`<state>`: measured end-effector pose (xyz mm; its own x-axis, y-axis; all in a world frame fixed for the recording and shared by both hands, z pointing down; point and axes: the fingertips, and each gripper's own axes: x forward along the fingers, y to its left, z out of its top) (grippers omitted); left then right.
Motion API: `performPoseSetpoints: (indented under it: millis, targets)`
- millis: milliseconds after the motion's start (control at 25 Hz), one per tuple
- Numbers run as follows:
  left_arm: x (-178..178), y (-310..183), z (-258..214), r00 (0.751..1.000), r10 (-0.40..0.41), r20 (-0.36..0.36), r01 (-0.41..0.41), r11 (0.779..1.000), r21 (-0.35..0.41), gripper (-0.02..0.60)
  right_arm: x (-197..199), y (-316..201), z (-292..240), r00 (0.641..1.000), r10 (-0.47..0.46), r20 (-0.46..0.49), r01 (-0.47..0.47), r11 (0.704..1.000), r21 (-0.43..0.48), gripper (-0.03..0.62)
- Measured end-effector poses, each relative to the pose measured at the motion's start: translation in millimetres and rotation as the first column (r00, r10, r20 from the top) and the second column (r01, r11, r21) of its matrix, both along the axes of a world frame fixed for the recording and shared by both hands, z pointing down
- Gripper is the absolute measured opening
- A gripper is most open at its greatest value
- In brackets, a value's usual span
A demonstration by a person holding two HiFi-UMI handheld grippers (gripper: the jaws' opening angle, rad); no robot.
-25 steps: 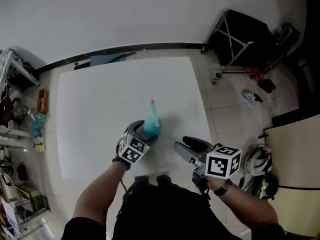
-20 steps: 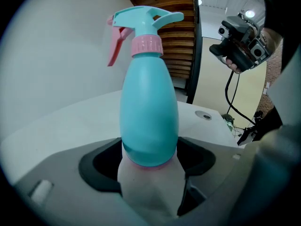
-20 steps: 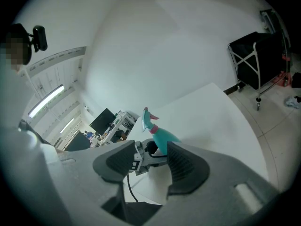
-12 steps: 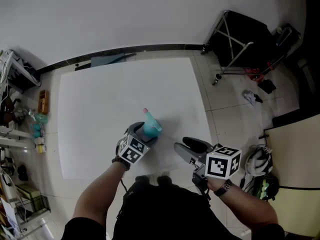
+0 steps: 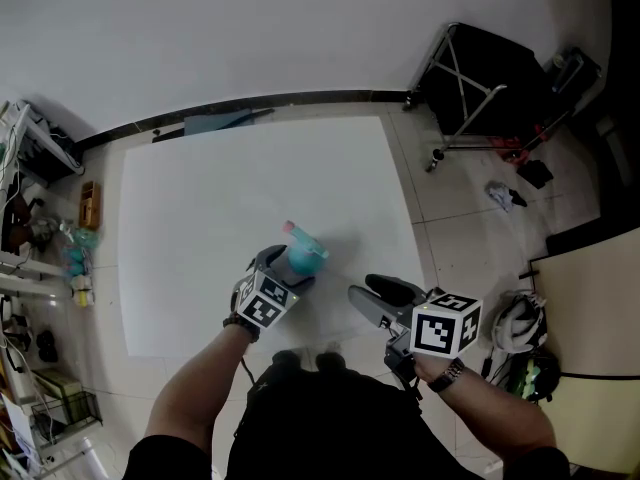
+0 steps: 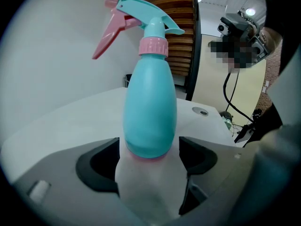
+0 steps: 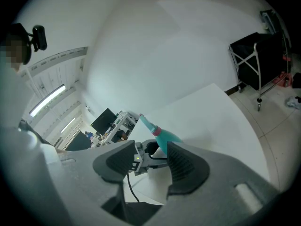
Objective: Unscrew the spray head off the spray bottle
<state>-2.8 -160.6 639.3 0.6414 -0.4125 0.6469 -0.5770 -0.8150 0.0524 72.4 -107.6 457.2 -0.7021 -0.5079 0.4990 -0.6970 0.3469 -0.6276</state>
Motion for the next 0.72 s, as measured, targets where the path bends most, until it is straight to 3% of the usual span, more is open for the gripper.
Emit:
performPoseSetpoints:
  millis: [400,720]
  targets:
    - [-14,8,-24,1.0,-0.027,-0.014,0.028,0.999,0.037,0.423,-7,-2,-3,1.0,-0.014,0.002,0.014,0.999,0.028,0.207]
    - [-16,25,-71,0.994,-0.068,-0.088,0.076,0.993,0.086,0.361,-23,1,-2,0.998,-0.059,-0.028,0.062,0.994,0.091,0.184]
